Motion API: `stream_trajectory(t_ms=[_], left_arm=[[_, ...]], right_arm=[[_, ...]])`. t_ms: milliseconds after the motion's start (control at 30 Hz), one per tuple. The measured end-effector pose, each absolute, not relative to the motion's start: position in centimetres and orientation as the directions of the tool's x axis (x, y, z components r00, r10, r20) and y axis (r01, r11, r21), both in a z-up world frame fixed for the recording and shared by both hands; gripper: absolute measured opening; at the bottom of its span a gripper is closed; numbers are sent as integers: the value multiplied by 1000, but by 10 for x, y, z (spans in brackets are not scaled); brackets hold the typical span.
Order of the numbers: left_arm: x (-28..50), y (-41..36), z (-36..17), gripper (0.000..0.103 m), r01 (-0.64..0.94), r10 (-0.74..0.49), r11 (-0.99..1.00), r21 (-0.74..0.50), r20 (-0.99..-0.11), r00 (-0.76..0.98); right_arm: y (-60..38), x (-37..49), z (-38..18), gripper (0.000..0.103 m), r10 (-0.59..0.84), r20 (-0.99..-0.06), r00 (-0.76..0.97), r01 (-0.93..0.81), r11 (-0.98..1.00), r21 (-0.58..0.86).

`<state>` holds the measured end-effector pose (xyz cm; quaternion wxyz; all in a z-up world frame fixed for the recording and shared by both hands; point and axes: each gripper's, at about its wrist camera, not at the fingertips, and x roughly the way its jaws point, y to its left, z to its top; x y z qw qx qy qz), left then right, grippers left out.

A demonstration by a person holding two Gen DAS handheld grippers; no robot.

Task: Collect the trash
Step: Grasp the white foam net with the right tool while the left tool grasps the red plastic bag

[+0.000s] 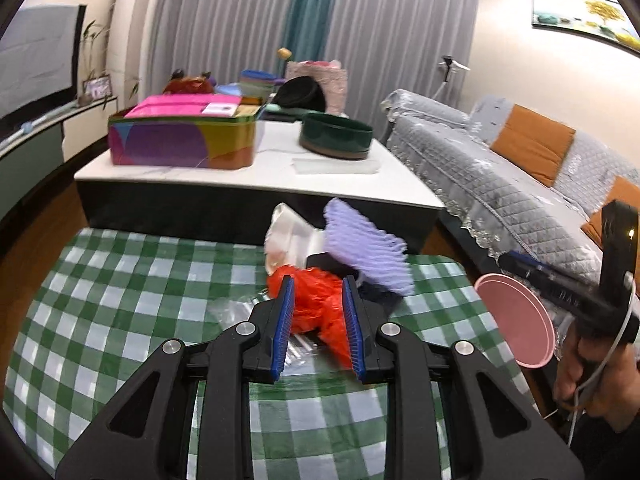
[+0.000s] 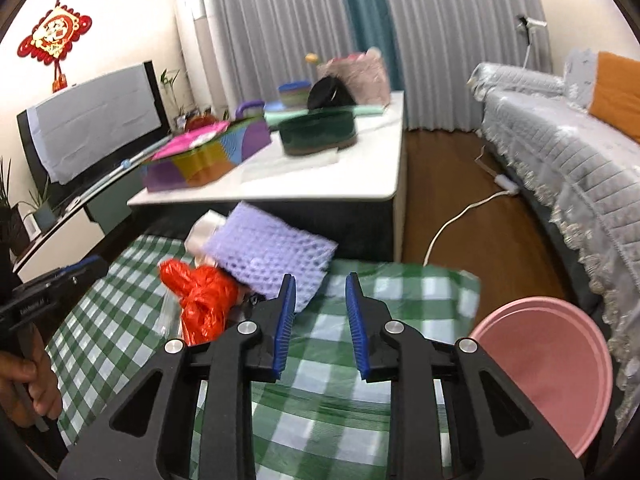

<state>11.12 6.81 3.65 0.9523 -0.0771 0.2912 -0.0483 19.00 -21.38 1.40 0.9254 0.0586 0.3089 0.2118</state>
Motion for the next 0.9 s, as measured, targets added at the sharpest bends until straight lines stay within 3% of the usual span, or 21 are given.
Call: stream_trajectory(t_ms=[300,433,633,900], left_arm=[[135,78,14,24,8,-111,984,-179,-577,809],[145,80,6,24,-1,-113,982,-191,-586,803],[160,80,-8,37,-13,-120,977,-212,-602,790],[172,83,-19,40,-33,-126,971,-239,-618,776]], right_arm=[[-179,224,-21,28,464,-590,661,-386,884,263],[-168,237,-31,41,466,-600,650,-404,881,246],[-141,245,-38,54,471,-620,627,-473,863,178],[-118,248,-49,55,413,-663,625,-509,859,55]])
